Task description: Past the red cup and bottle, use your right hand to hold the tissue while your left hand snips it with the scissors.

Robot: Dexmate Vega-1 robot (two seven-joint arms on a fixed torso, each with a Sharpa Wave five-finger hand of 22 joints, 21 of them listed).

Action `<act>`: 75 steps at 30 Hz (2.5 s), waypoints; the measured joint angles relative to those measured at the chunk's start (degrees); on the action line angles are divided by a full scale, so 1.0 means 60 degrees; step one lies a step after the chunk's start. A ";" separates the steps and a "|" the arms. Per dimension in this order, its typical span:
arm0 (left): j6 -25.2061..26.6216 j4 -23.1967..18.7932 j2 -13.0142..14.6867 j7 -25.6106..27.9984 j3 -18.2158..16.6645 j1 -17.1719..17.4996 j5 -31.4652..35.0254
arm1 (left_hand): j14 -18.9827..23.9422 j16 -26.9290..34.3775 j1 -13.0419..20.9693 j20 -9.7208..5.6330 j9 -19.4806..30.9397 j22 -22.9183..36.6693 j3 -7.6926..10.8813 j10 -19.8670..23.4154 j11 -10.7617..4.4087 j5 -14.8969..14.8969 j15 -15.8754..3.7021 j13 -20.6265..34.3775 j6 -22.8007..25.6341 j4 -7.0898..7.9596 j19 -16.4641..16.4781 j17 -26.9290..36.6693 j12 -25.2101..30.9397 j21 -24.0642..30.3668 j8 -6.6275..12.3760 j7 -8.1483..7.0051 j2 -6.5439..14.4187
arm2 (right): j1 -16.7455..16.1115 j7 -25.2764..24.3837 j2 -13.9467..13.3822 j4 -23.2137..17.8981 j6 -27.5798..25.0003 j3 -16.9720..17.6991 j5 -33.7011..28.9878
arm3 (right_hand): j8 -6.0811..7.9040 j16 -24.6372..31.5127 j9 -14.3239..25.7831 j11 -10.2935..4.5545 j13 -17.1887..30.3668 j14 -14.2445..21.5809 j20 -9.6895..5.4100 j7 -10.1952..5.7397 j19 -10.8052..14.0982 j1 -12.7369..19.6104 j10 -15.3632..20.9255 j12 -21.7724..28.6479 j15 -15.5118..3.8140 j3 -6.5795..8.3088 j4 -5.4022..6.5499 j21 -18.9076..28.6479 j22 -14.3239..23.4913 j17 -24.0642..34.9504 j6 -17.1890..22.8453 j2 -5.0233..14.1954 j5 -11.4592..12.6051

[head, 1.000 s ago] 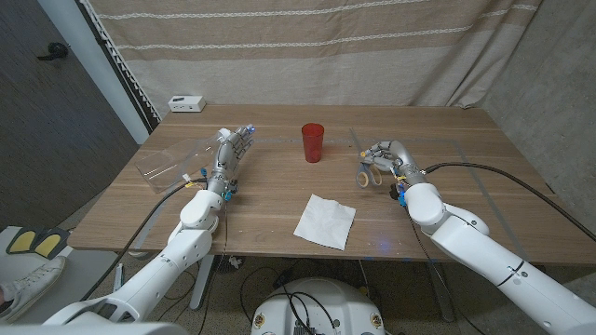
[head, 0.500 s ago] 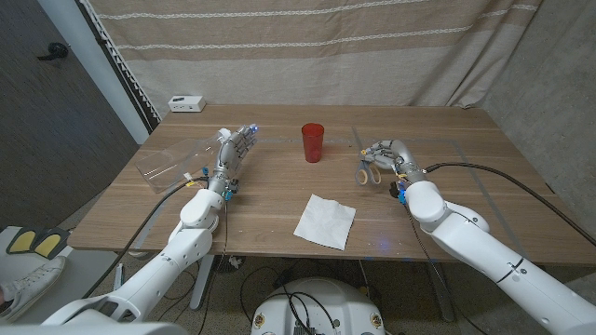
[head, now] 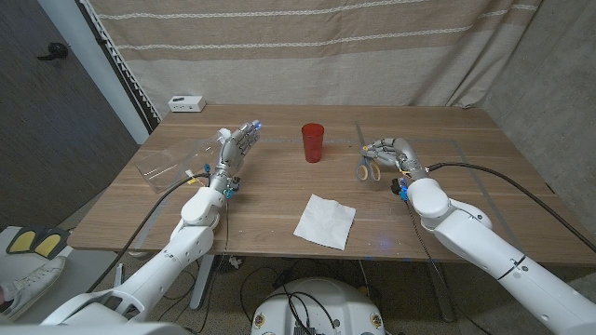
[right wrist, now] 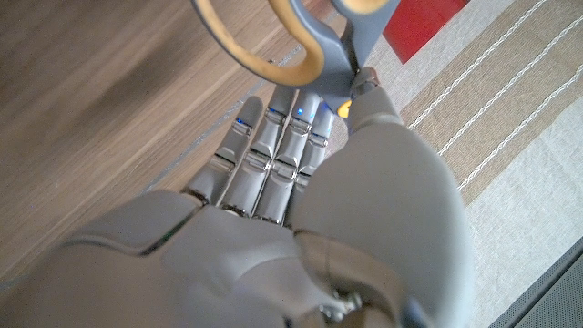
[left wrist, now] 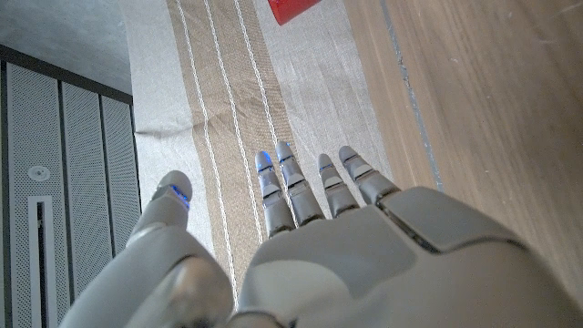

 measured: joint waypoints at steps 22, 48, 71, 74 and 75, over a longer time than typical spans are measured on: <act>-0.0311 -0.0291 0.0787 -0.0214 0.0415 -0.0287 0.1283 | -0.0754 -0.0112 0.0302 -0.0052 0.0000 0.0000 0.0041 -0.0809 0.0345 0.0063 0.0002 0.0000 -0.1249 -0.0040 -0.0394 0.0000 -0.0412 -0.0074 -0.0473 -0.0111 -0.0050 | -0.0150 0.0227 0.0332 0.0122 0.0722 0.0628 0.1739 | 0.0073 0.0000 -0.0057 0.0050 -0.0046 0.0033 -0.0001 0.0001 0.0002 0.0000 0.0052 0.0006 0.0034 -0.0002 0.0000 0.0154 0.0002 0.0053 -0.0001 0.0000 0.0020; -0.0840 -0.0851 0.1209 0.0422 0.0496 -0.0229 0.2397 | -0.0581 -0.0028 0.0553 -0.0051 0.0000 -0.0038 -0.0092 -0.0469 0.0119 0.0145 0.0000 0.0051 -0.1907 -0.0091 -0.0393 0.0000 -0.0272 -0.0073 -0.0219 -0.0105 -0.0125 | -0.0345 -0.0244 0.0695 0.0323 0.1239 0.0881 0.3077 | 0.0147 0.0000 -0.0155 0.0100 -0.0010 0.0085 -0.0001 0.0062 0.0002 0.0038 0.0103 0.0000 -0.0017 0.0047 -0.0016 0.0334 0.0003 0.0101 0.0041 -0.0038 -0.0017; -0.0961 -0.0959 0.1179 0.0227 0.0655 -0.0306 0.2393 | -0.0581 -0.0028 0.0670 -0.0051 -0.0022 -0.0023 -0.0171 -0.0121 0.0004 0.0199 0.0000 0.0049 -0.1349 -0.0092 -0.0392 0.0000 -0.0171 -0.0073 -0.0144 0.0286 -0.0159 | -0.0357 -0.0459 0.0963 0.0530 0.1982 0.0736 0.3031 | 0.0143 -0.0104 -0.0193 0.0098 -0.0015 0.0084 0.0017 0.0045 -0.0119 0.0038 0.0103 -0.0037 -0.0016 0.0075 -0.0037 0.0454 -0.0043 0.0142 0.0057 -0.0038 -0.0101; -0.0962 -0.0943 0.1161 0.0201 0.0683 -0.0332 0.2371 | -0.0581 -0.0029 0.0716 -0.0051 -0.0022 -0.0022 -0.0188 -0.0098 -0.0020 0.0199 0.0000 0.0049 -0.1276 -0.0076 -0.0392 0.0000 -0.0171 -0.0073 -0.0078 0.0315 -0.0113 | -0.0357 -0.0463 0.0973 0.0539 0.2074 0.0729 0.3000 | 0.0143 -0.0140 -0.0194 0.0098 -0.0017 0.0084 0.0003 0.0038 -0.0180 0.0039 0.0103 -0.0037 -0.0016 0.0075 -0.0037 0.0482 -0.0042 0.0141 0.0051 -0.0038 -0.0118; -0.0962 -0.0927 0.1153 0.0201 0.0694 -0.0343 0.2371 | -0.0581 -0.0028 0.0716 -0.0051 -0.0022 -0.0023 -0.0202 -0.0045 -0.0067 0.0199 0.0000 0.0049 -0.1226 -0.0061 -0.0392 0.0000 -0.0171 -0.0073 -0.0078 0.0265 -0.0113 | -0.0357 -0.0463 0.0998 0.0561 0.2116 0.0710 0.2994 | 0.0143 -0.0140 -0.0194 0.0098 -0.0019 0.0083 0.0003 0.0011 -0.0209 0.0038 0.0103 -0.0038 -0.0016 0.0075 -0.0037 0.0482 -0.0042 0.0141 0.0023 -0.0038 -0.0119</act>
